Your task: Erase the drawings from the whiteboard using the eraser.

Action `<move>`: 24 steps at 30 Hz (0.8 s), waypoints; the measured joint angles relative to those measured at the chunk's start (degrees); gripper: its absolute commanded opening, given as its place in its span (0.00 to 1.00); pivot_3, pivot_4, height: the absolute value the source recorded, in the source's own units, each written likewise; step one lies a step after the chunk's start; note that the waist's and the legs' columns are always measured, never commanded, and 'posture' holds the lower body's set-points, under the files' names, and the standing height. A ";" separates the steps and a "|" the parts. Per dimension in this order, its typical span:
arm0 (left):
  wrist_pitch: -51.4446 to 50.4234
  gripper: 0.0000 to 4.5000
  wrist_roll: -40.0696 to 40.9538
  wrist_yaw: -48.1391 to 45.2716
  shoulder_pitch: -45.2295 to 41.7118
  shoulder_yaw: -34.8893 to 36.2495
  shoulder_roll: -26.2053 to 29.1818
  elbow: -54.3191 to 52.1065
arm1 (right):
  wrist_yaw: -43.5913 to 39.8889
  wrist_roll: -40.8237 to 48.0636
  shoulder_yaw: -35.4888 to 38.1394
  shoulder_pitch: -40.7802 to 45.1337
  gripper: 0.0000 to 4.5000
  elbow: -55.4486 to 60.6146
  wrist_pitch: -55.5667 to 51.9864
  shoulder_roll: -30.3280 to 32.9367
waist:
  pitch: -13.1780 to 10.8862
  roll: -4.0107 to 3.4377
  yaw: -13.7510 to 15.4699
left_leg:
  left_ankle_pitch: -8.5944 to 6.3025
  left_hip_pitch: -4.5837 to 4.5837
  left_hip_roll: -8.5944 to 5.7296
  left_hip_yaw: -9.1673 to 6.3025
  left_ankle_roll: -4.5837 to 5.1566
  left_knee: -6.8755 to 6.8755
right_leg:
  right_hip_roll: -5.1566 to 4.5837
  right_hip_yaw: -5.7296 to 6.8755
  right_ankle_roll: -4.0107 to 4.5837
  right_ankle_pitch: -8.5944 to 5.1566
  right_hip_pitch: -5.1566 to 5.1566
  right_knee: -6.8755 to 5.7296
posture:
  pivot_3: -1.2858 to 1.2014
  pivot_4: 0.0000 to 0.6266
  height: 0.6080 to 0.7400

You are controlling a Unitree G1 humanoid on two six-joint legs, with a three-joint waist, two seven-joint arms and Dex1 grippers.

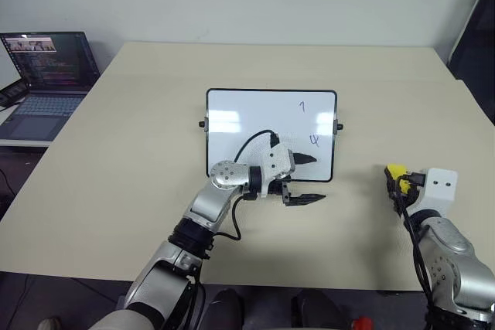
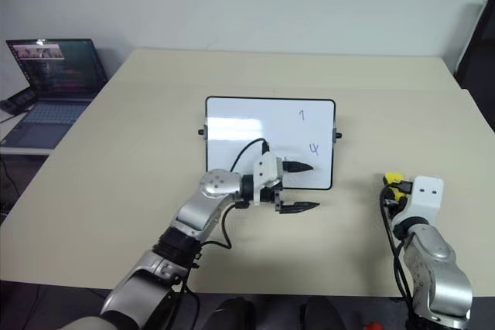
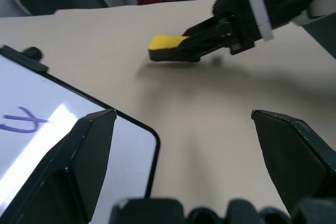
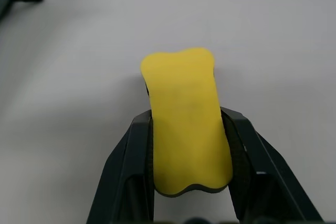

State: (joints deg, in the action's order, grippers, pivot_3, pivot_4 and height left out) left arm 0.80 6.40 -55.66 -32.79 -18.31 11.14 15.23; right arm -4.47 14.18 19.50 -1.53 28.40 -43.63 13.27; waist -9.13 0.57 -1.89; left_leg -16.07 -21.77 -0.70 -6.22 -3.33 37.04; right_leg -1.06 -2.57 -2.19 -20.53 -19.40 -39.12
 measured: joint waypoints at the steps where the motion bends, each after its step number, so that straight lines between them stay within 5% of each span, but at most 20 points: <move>1: 0.53 1.00 -0.76 2.50 0.78 0.84 0.11 -0.22 | 0.20 -0.21 -0.75 -0.38 0.30 1.27 0.07 -0.07 | 0.00 -0.01 -0.03 | 0.00 0.01 0.02 0.01 0.00 0.00 | 0.00 -0.01 0.00 0.00 0.00 -0.01 | 0.52 0.24 1.00; 14: -0.79 1.00 -5.21 20.90 20.47 7.35 3.76 -17.17 | 0.22 -4.10 -7.81 -2.51 0.30 6.77 3.85 1.18 | 0.01 -0.02 0.15 | 0.00 -0.03 0.04 -0.03 -0.01 0.01 | -0.04 -0.04 0.00 0.00 -0.06 -0.03 | 0.52 0.24 1.00; 24: -2.01 1.00 -6.35 27.11 22.81 10.43 4.69 -20.24 | -1.78 -7.37 -14.77 1.74 0.30 5.98 8.58 2.14 | 0.01 -0.02 0.08 | 0.00 -0.02 0.04 -0.02 -0.01 0.00 | -0.03 0.01 0.00 0.00 -0.06 -0.02 | 0.52 0.24 1.00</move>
State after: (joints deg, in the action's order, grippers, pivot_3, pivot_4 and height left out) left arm -1.20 0.05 -28.55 -9.97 -7.88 15.83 -5.01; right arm -6.25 6.82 4.73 0.21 34.37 -35.05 15.41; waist -9.12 0.55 -1.81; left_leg -16.07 -21.79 -0.66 -6.25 -3.34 37.03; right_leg -1.09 -2.56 -2.19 -20.53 -19.46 -39.14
